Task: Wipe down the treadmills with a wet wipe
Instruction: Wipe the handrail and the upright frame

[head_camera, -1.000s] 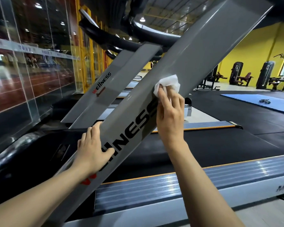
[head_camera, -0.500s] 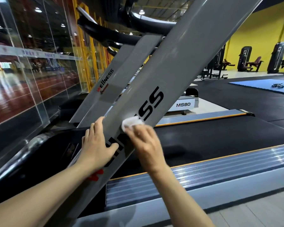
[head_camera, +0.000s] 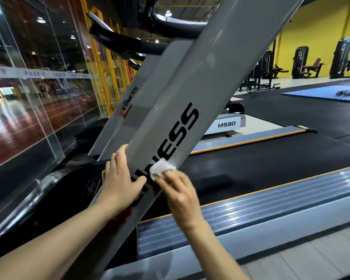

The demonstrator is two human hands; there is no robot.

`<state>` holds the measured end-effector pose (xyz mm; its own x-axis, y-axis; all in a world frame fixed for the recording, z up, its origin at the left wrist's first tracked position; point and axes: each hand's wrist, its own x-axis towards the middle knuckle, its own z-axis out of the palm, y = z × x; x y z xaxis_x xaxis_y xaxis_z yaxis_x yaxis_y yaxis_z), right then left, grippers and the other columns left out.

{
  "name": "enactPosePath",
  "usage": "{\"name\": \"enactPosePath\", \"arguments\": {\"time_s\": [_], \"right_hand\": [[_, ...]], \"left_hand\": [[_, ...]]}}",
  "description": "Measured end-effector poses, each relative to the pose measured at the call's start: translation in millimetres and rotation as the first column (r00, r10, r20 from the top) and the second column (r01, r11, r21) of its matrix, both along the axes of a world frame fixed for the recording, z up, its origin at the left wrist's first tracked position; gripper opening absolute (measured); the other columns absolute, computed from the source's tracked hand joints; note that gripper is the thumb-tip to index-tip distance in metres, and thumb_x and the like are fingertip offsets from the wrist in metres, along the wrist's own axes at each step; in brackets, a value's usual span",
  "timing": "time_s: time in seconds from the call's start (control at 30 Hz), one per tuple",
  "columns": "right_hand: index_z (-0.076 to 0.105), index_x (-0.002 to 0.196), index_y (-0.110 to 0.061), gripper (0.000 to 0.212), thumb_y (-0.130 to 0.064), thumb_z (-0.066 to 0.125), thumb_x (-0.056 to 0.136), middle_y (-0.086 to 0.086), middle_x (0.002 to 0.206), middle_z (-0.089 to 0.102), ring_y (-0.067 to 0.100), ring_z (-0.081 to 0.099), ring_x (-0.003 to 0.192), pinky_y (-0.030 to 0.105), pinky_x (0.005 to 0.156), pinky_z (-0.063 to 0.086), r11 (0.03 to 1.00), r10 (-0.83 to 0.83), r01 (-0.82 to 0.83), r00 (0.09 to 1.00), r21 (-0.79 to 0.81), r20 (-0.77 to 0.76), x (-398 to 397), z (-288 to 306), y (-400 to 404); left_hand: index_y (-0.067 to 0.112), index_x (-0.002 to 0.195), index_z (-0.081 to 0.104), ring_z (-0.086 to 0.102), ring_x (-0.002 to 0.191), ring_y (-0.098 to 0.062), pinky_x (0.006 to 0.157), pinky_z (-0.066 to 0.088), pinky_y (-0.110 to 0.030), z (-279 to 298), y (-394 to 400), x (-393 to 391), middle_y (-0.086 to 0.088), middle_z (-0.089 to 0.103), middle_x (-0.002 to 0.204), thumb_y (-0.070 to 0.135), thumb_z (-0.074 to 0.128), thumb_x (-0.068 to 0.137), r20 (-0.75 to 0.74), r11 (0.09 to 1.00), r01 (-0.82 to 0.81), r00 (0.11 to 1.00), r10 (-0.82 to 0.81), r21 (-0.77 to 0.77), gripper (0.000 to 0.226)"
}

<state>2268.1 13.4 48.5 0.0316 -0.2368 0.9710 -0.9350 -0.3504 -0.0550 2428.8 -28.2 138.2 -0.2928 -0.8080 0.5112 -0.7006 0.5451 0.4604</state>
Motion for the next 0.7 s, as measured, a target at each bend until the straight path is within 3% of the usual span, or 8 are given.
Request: {"name": "enactPosePath", "arguments": {"time_s": [0.13,0.23,0.3,0.43,0.57,0.7], "right_hand": [[0.065,0.129,-0.001,0.034,-0.009,0.041,0.106,0.016,0.131,0.059,0.030,0.053,0.122,0.029,0.111,0.038,0.986,-0.082,0.121,0.951,-0.116,0.299,-47.8,61.7,0.3],[0.058,0.137,-0.001,0.040,-0.001,0.042,0.101,0.019,0.144,0.051,0.029,0.044,0.136,0.033,0.118,0.032,0.988,-0.072,0.123,0.906,-0.097,0.416,-36.6,63.0,-6.5],[0.054,0.141,-0.002,0.041,-0.005,0.041,0.103,0.016,0.145,0.047,0.029,0.043,0.138,0.037,0.118,0.034,0.996,-0.040,0.067,0.917,-0.055,0.397,-7.1,29.8,-10.4],[0.057,0.139,-0.007,0.036,-0.011,0.040,0.107,0.005,0.139,0.048,0.025,0.050,0.128,0.043,0.106,0.046,0.997,-0.014,0.000,0.983,0.078,0.184,36.3,-29.7,-2.1],[0.060,0.136,-0.005,0.038,-0.011,0.035,0.108,0.011,0.138,0.049,0.030,0.050,0.126,0.039,0.111,0.041,0.998,-0.066,0.066,0.994,0.006,0.081,3.2,39.5,-5.3],[0.055,0.141,-0.006,0.045,0.003,0.039,0.100,0.015,0.149,0.048,0.030,0.038,0.142,0.043,0.120,0.029,0.985,-0.169,0.171,0.981,-0.013,0.099,-16.8,143.7,-14.1]], "left_hand": [[0.020,0.156,0.018,0.035,0.131,-0.029,0.110,0.027,-0.044,-0.7,0.9,0.3,-0.004,0.037,0.146,0.024,0.071,0.082,-0.017,1.000,0.008,1.000,-0.008,-0.004,0.091],[0.019,0.156,0.018,0.036,0.132,-0.029,0.111,0.028,-0.045,-1.3,0.8,-0.1,-0.005,0.037,0.146,0.024,0.071,0.082,-0.015,1.000,-0.004,1.000,0.004,-0.008,0.091],[0.020,0.156,0.017,0.036,0.133,-0.030,0.111,0.028,-0.046,-0.7,-0.5,0.4,-0.005,0.036,0.148,0.024,0.072,0.082,-0.013,1.000,0.000,1.000,0.000,-0.005,0.092],[0.022,0.156,0.014,0.033,0.137,-0.029,0.115,0.027,-0.048,-1.4,-4.4,4.4,-0.003,0.033,0.153,0.025,0.072,0.082,-0.009,0.999,0.039,0.999,-0.039,0.004,0.095],[0.032,0.160,0.008,0.025,0.148,-0.020,0.122,0.024,-0.044,-1.0,-13.0,18.0,0.005,0.026,0.161,0.023,0.074,0.083,-0.027,0.984,0.179,0.984,-0.178,0.016,0.101],[0.042,0.161,-0.004,0.011,0.149,0.001,0.120,0.017,-0.025,-11.2,-12.0,40.7,0.020,0.010,0.164,0.031,0.072,0.093,-0.008,0.969,0.247,0.969,-0.247,0.013,0.102]]}}
